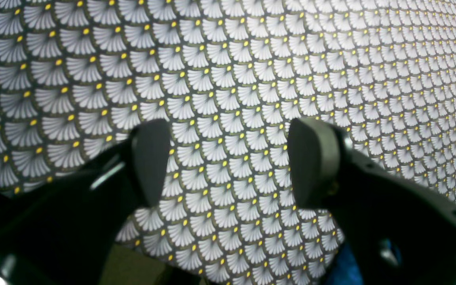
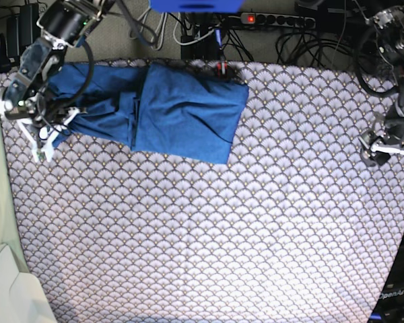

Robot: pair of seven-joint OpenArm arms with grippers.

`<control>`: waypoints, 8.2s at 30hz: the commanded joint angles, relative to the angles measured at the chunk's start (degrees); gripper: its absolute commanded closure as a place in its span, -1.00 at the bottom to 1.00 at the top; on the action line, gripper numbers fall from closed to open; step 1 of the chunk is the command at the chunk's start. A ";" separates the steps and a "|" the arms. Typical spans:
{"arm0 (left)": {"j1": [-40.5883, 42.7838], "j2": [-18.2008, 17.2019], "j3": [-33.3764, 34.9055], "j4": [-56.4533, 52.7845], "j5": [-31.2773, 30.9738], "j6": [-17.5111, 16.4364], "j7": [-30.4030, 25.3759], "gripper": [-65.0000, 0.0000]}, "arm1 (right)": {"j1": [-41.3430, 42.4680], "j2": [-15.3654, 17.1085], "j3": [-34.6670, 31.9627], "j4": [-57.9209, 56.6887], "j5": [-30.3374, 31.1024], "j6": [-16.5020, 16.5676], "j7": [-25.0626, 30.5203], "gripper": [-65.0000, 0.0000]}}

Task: Fold the T-shirt properly
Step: 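Adjust the right gripper's hold on the strip end, then lift the strip end with the right gripper and fold it onto the stack, then release the folded end and press it flat with the right gripper, then hold the right gripper on the folded stack, smoothing the top layer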

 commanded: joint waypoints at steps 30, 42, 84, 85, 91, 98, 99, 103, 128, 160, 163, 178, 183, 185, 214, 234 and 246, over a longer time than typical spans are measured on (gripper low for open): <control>-0.44 -0.85 -0.63 0.87 -0.25 0.03 -0.83 -0.40 | -2.46 4.30 5.83 1.13 0.07 0.34 -0.24 -0.23; -0.53 -0.77 -0.28 0.87 -0.34 0.03 -0.83 -0.40 | -2.19 3.95 13.57 6.15 0.25 0.34 -0.51 -0.24; 0.00 -1.38 -0.63 0.96 -0.34 0.03 -0.48 -0.40 | -2.28 1.57 13.66 -0.80 0.33 0.34 1.43 1.00; 0.00 -1.38 -0.63 0.96 -0.34 0.03 -0.48 -0.40 | -2.28 1.57 13.66 -0.62 0.25 0.34 1.25 1.00; 0.00 -1.38 -0.63 0.96 -0.34 0.03 -0.56 -0.40 | -1.66 1.48 13.66 3.68 0.42 0.34 -0.95 1.00; 0.00 -1.38 -0.72 0.96 -0.34 0.03 -0.65 -0.40 | -2.19 -3.18 12.69 16.52 0.33 0.34 -2.79 1.00; 0.00 -1.38 -0.72 1.04 -0.34 0.03 -0.65 -0.40 | -2.19 -3.53 11.72 17.57 0.33 0.34 -3.41 1.00; 0.00 -1.47 -0.72 1.22 -0.34 0.03 -0.56 -0.40 | -3.33 -5.64 6.71 18.89 0.42 0.34 -5.69 1.00; 1.14 -4.28 -12.23 0.96 -0.34 -0.05 -0.39 -0.40 | -7.47 -9.05 -21.07 21.35 15.81 -3.48 -2.71 1.00; 0.70 -7.80 -14.61 1.22 -0.25 -0.05 2.95 -0.40 | -6.94 -9.05 -44.54 2.63 17.65 -20.27 18.48 0.96; 0.70 -7.80 -14.61 1.31 -0.25 -0.05 3.13 -0.40 | -7.29 -9.05 -45.60 2.72 17.56 -20.27 18.48 0.72; 0.70 -7.80 -14.61 1.31 -0.25 -0.05 3.22 -0.40 | -6.94 -8.80 -48.32 15.82 17.56 -20.19 19.10 0.08; 0.70 -7.80 -14.52 1.31 -0.25 -0.05 2.86 -0.40 | -7.99 -3.79 -43.93 19.51 17.56 -22.82 19.10 0.20; 0.61 -7.71 -14.34 1.31 -0.25 -0.05 2.86 -0.40 | -10.10 -3.70 -39.44 19.33 17.56 -24.23 19.18 0.43; -0.44 -7.62 -14.17 1.40 -0.34 -0.05 3.30 -0.40 | -22.94 -3.62 -39.44 19.24 17.56 -24.23 19.98 1.00; -0.09 -7.80 -14.25 1.40 -0.34 -0.05 3.39 -0.40 | -21.01 7.55 -56.06 22.06 17.65 -24.58 19.98 1.00; -0.35 -7.62 -14.17 1.40 -0.34 -0.05 3.39 -0.40 | -21.09 6.14 -56.32 21.35 17.48 -24.58 19.36 0.71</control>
